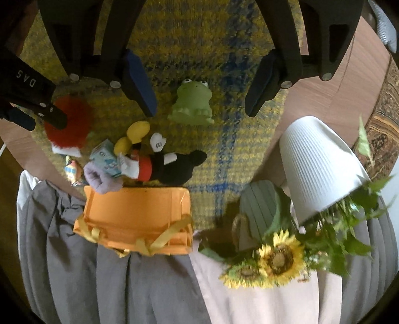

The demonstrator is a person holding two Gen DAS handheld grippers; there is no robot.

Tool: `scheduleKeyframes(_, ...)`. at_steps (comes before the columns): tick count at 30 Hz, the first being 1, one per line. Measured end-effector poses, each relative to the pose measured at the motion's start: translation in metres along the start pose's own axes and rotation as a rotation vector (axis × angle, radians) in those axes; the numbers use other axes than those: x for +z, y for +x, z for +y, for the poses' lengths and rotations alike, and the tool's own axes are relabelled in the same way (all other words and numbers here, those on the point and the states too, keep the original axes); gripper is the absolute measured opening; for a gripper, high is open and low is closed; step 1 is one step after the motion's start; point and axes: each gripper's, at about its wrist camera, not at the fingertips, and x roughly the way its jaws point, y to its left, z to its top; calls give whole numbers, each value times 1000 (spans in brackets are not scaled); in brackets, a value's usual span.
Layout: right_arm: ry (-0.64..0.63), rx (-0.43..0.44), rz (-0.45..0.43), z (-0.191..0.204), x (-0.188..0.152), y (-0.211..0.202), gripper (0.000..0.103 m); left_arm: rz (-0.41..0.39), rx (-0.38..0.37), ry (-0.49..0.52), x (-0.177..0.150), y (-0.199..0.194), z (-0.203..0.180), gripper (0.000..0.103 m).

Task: Organize soft objects
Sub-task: 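Grasp the green frog toy with left gripper while right gripper grasps red pompom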

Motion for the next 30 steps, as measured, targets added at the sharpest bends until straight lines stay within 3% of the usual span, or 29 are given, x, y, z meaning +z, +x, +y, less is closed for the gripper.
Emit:
scheduleKeyframes(5,10,-6,48,-1,4,24,80,85,-27,-6,1,27,-2,63)
scheduleKeyframes(12,24,-4,99,-4,12,49,73,144,-54,-15,4,53,-5,60)
scheduleKeyframes(19,-4,-2,122,-2,11,59,58,154,-53,-8,5,60,-8,44)
scheduleKeyframes(23,-12,4,114,-2,8,57,48,148,-61,-8,4,56,-8,43)
scheduleKeyframes(30,-30,17,78,-4,7,46,43,117,-64,-4,3,38,-11,43)
